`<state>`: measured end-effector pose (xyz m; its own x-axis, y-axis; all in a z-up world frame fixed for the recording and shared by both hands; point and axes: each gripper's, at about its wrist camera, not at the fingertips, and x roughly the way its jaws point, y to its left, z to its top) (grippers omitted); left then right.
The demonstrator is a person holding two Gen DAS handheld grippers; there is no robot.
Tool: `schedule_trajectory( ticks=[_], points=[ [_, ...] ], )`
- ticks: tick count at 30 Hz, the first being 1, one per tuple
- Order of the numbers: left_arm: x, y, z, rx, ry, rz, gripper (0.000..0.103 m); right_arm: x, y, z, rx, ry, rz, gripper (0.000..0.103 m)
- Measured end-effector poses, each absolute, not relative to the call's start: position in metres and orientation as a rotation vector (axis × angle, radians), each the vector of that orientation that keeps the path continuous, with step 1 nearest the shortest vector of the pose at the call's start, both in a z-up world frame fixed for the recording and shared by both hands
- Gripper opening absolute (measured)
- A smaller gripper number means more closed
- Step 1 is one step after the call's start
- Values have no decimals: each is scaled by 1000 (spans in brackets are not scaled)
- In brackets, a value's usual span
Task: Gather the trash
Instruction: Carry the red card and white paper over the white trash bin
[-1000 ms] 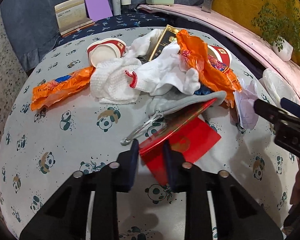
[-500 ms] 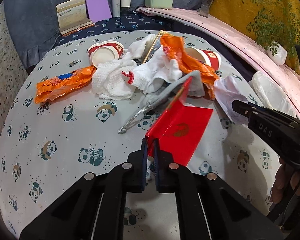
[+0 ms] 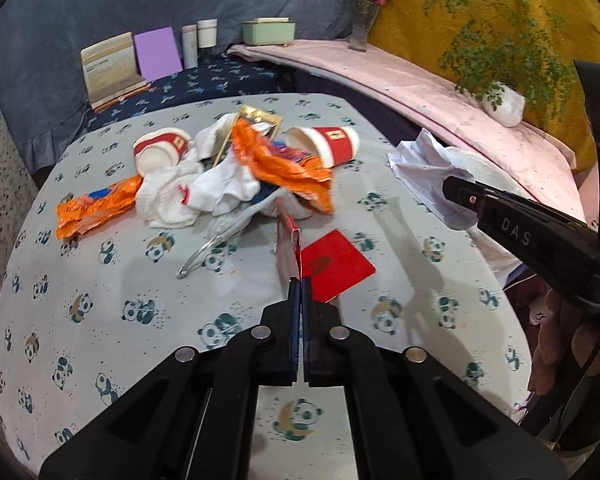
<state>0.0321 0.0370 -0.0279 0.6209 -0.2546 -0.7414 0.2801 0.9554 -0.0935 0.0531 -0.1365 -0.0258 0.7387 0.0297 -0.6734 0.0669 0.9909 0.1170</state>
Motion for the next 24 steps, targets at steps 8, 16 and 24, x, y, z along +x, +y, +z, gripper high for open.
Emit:
schedule_trajectory(
  ticks=[8, 16, 24],
  points=[
    [23, 23, -17, 32, 831, -347, 0, 35, -167, -16, 170, 702, -67, 6],
    [21, 18, -5, 33, 810, -358, 0, 24, -182, -13, 195, 683, -91, 6],
    [35, -17, 13, 62, 760, -412, 0, 16, -213, -8, 219, 658, -155, 6]
  ],
)
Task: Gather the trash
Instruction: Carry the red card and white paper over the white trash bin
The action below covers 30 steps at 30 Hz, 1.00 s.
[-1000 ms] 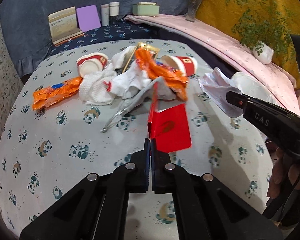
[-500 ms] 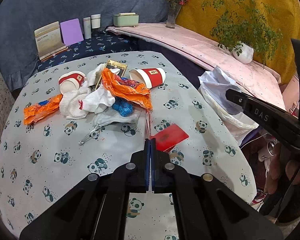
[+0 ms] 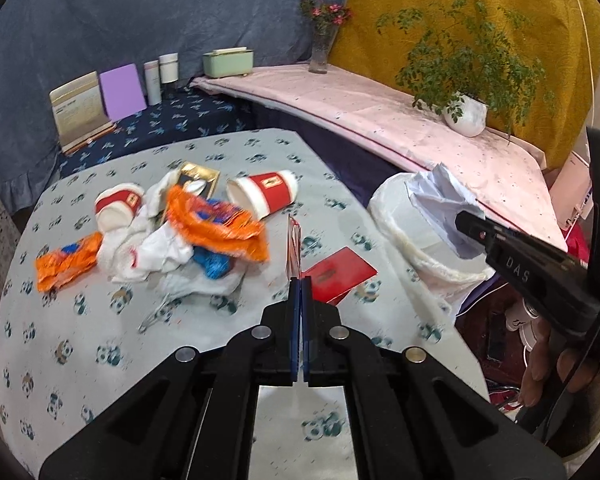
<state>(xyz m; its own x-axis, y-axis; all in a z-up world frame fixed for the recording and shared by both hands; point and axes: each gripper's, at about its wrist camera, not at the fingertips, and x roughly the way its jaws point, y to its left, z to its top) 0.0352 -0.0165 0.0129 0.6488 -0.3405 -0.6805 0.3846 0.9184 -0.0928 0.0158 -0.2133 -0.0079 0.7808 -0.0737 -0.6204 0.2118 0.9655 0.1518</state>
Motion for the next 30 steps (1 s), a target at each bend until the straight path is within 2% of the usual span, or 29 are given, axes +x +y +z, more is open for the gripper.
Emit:
schedule_trajectory(
  ticks=[10, 25, 30],
  points=[
    [68, -98, 26, 97, 715, -550, 0, 12, -273, -13, 251, 652, -269, 6],
    [116, -202, -3, 146, 760, -707, 0, 32, -333, -37, 303, 684, -344, 7],
    [128, -218, -12, 144, 771, -718, 6, 42, -344, -47, 324, 697, -347, 8]
  ],
)
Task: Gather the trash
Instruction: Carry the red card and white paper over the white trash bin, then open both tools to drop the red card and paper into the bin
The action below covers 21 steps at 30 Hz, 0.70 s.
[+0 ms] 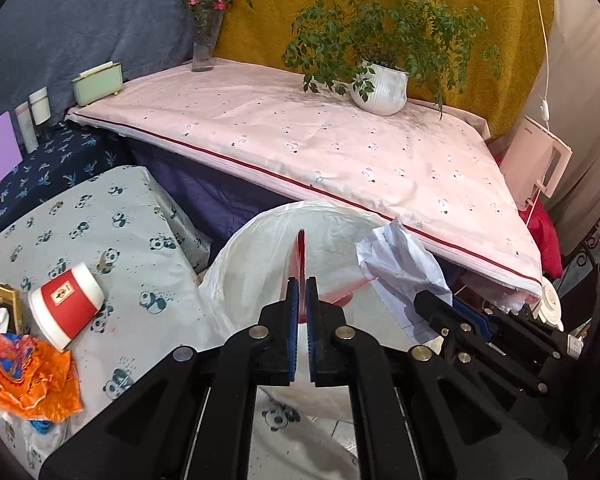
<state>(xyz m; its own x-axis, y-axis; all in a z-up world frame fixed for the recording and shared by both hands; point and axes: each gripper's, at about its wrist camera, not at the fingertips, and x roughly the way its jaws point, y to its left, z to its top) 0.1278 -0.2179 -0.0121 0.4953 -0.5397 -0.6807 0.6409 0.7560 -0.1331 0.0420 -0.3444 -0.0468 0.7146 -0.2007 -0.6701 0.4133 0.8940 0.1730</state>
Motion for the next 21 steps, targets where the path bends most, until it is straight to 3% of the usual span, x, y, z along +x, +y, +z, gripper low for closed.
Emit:
schedule_trajectory(
  ticks=[1, 6, 9, 12, 21],
  points=[
    [131, -219, -14, 139, 777, -711, 8, 44, -346, -48, 327, 699, -347, 8],
    [138, -210, -17, 119, 772, -666, 41, 52, -346, -50, 321, 695, -348, 11],
    [139, -198, -14, 108, 759, -635, 50, 54, -343, -48, 316, 686, -345, 20],
    [140, -186, -12, 94, 756, -610, 59, 54, -338, -44, 309, 673, -349, 32],
    [131, -145, -2, 59, 730, -520, 73, 46, -315, -21, 279, 636, -331, 45]
  ],
)
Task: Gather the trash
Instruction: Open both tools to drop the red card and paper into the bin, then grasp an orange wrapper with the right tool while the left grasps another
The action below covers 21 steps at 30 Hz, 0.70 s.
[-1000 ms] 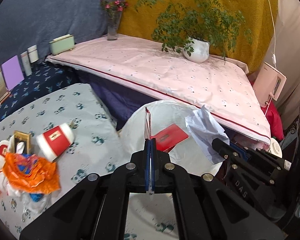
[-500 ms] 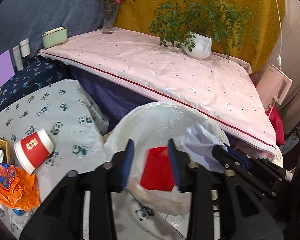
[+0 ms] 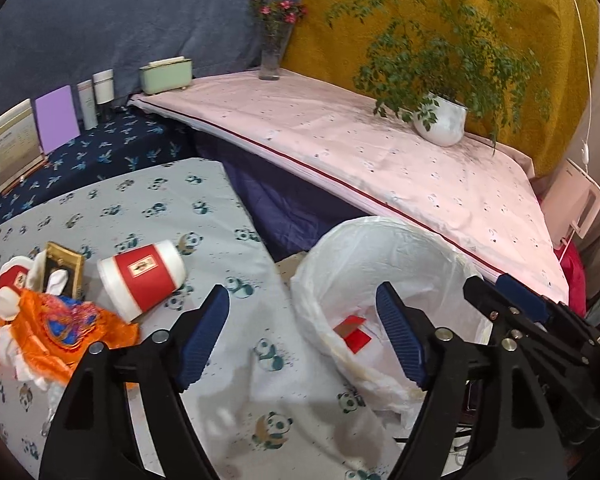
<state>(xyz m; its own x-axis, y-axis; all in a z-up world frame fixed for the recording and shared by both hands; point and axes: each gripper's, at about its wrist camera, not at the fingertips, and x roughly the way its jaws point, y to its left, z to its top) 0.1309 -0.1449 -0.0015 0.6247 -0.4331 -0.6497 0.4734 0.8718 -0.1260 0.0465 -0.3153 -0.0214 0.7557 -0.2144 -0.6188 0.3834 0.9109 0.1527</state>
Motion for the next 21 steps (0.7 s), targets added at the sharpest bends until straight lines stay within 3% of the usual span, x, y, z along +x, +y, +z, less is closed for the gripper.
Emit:
schedule_trajectory(
  ticks=[21],
  points=[
    [98, 15, -11, -36, 757, -239, 86, 42, -202, 10, 203, 619, -151, 53]
  ],
)
